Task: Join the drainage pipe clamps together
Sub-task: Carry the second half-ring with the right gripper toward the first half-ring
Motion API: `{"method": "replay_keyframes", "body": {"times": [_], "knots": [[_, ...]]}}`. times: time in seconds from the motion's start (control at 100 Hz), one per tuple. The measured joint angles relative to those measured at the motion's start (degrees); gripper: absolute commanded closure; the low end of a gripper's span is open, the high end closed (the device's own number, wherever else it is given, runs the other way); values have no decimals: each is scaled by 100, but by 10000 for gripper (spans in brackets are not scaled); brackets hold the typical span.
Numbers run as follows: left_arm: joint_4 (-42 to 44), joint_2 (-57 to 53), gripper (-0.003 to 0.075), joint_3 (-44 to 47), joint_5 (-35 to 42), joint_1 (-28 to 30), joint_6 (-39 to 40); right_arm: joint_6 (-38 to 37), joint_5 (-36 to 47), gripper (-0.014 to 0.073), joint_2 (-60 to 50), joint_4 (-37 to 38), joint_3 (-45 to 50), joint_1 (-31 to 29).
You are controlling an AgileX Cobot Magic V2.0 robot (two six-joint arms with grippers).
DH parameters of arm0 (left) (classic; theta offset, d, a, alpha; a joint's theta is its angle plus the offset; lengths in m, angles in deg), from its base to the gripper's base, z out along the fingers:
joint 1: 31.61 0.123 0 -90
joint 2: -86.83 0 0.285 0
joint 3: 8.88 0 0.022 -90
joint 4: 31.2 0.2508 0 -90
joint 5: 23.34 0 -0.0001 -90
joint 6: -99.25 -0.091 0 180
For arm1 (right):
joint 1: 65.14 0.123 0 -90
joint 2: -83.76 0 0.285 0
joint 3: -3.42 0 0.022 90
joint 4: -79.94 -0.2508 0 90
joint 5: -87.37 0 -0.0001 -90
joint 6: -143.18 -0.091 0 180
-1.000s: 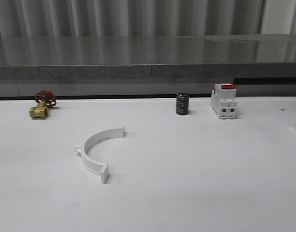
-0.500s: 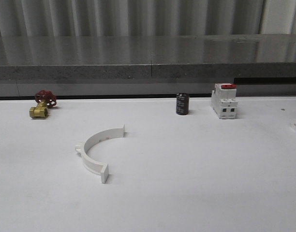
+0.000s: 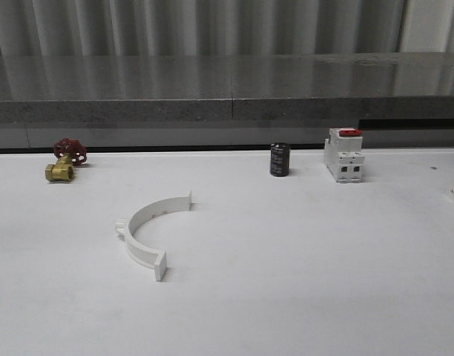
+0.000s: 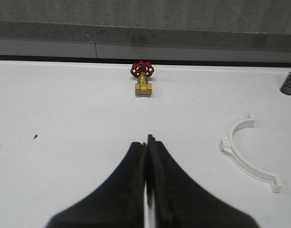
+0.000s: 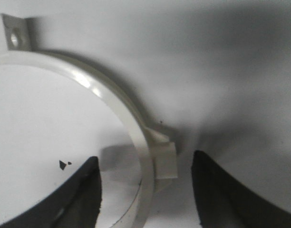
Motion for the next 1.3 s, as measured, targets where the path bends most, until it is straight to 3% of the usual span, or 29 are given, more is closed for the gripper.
{"method": "replay_keyframes", "body": {"times": [0.11, 0.2, 0.47, 0.68, 0.82, 1.08, 1.18, 1.3], "knots": [[0, 0, 741, 0, 0, 0, 0, 21, 36, 521, 10, 0, 0, 0], [0, 0, 741, 0, 0, 0, 0, 21, 48, 597, 10, 0, 0, 0], [0, 0, 741, 0, 0, 0, 0, -3, -200, 604, -2, -260, -205, 124], [0, 0, 741, 0, 0, 0, 0, -572, -557, 603, -593, -551, -331, 1181], [0, 0, 741, 0, 0, 0, 0, -1730, -520, 603, -908, -322, -360, 2263], [0, 0, 741, 0, 0, 0, 0, -4960, -499, 603, -684, 1486, -364, 4008], [0, 0, 741, 0, 0, 0, 0, -5657, -512, 603, -512, 1853, -408, 4374], [0, 0, 741, 0, 0, 0, 0, -5977, -643, 603, -256, 1972, -674, 4591]]}}
